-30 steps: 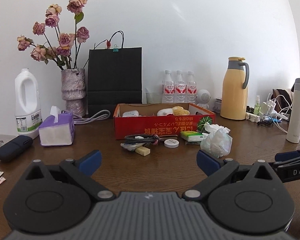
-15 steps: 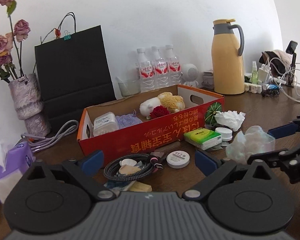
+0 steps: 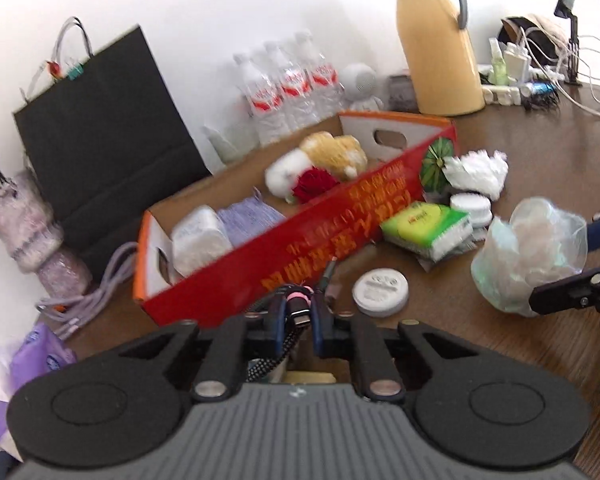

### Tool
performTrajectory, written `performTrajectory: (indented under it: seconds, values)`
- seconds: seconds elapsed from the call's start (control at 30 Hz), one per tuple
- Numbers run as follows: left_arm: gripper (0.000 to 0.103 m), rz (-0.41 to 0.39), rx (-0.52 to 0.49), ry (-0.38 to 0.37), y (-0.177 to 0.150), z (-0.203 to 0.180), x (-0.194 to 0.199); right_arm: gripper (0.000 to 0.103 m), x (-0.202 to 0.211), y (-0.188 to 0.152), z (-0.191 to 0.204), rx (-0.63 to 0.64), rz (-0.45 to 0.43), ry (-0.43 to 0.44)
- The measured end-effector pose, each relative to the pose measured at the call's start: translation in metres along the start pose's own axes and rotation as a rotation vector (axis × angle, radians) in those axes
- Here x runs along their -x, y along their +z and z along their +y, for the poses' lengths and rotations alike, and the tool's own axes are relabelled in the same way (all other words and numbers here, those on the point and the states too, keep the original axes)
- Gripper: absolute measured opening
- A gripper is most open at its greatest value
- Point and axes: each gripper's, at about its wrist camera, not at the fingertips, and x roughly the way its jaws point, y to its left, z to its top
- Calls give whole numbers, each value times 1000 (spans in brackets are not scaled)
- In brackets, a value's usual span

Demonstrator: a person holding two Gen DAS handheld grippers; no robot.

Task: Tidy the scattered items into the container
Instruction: 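Grasp black cable with left tool while right tool grasps plastic bag, drop both into box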

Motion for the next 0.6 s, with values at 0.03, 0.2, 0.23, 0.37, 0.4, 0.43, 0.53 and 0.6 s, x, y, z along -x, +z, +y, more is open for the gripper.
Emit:
performTrajectory:
  seconds: [0.03, 0.2, 0.23, 0.37, 0.4, 0.43, 0.53, 0.6]
  values:
    - [12, -11, 39, -5, 2, 7, 6, 44, 2, 1, 1, 3, -8, 0]
    - [11, -100, 246, 63, 12, 39, 43, 41, 15, 6, -1, -14, -65, 11]
    - [11, -121, 277, 76, 17, 45, 53, 41, 19, 9, 0, -11, -78, 10]
    - [12, -226, 356, 93, 33, 58, 93, 41, 38, 26, 3, 6, -147, 21]
    - [12, -254, 362, 99, 38, 59, 102, 41, 43, 32, 3, 14, -167, 21]
    - [12, -276, 364, 106, 42, 58, 108, 41, 47, 40, 3, 23, -186, 17]
    - [12, -327, 373, 102, 58, 60, 109, 41, 50, 75, 2, 52, -235, -2]
    - [12, -337, 412, 96, 75, 66, 98, 41, 46, 108, 0, 83, -263, -5]
